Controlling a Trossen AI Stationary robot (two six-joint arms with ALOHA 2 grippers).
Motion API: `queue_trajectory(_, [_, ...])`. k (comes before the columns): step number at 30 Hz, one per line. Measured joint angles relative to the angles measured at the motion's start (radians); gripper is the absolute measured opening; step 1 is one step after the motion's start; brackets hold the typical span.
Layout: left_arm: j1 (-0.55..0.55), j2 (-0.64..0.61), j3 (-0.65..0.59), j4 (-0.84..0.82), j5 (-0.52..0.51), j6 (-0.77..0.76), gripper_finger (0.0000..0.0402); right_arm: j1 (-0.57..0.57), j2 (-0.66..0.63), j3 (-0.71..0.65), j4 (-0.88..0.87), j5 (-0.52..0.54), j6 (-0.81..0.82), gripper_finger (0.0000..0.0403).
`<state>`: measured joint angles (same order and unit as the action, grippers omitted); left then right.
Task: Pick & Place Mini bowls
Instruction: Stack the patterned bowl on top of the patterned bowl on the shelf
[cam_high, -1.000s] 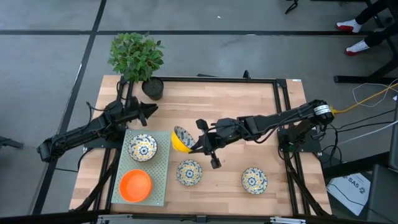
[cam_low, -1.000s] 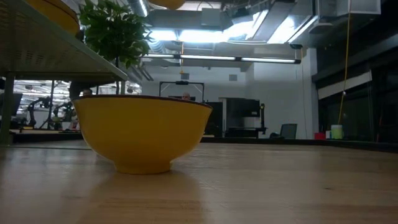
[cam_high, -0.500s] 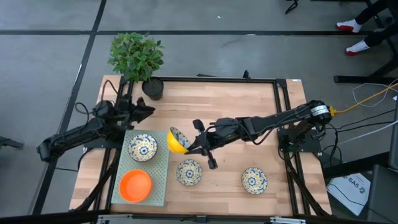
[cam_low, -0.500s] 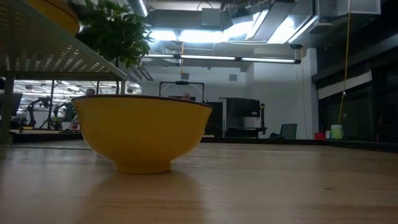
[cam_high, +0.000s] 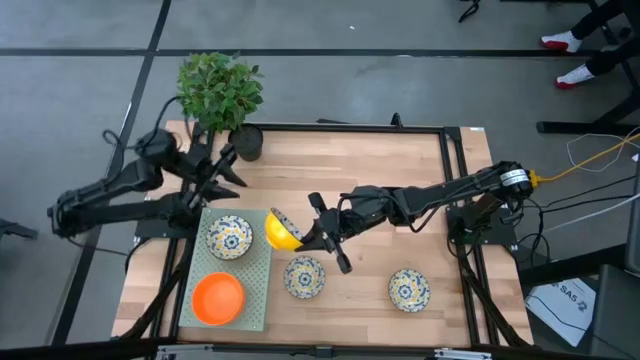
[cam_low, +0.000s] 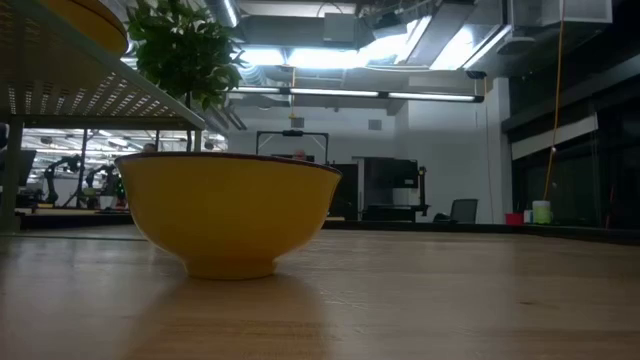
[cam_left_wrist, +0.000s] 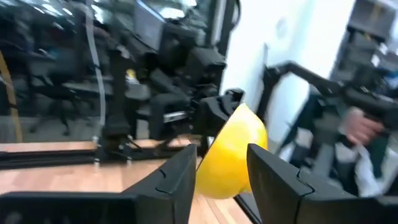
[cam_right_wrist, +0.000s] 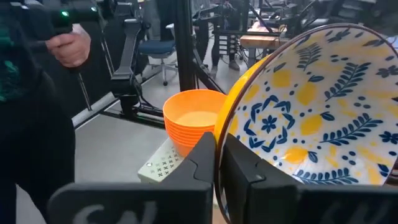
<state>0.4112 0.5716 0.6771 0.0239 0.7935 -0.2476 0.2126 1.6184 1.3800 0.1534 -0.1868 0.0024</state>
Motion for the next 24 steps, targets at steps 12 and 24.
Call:
queue_trajectory(12, [-0.175,0.356,0.303,-0.162,0.094,0.122,0.017,0.0,0.0,0.0,-0.008,-0.1,0.016,0.0014])
queue_trajectory(24, [-0.294,0.524,0.369,-0.163,0.117,0.191,0.0169,0.0,0.0,0.0,0.023,-0.201,0.021,0.0014])
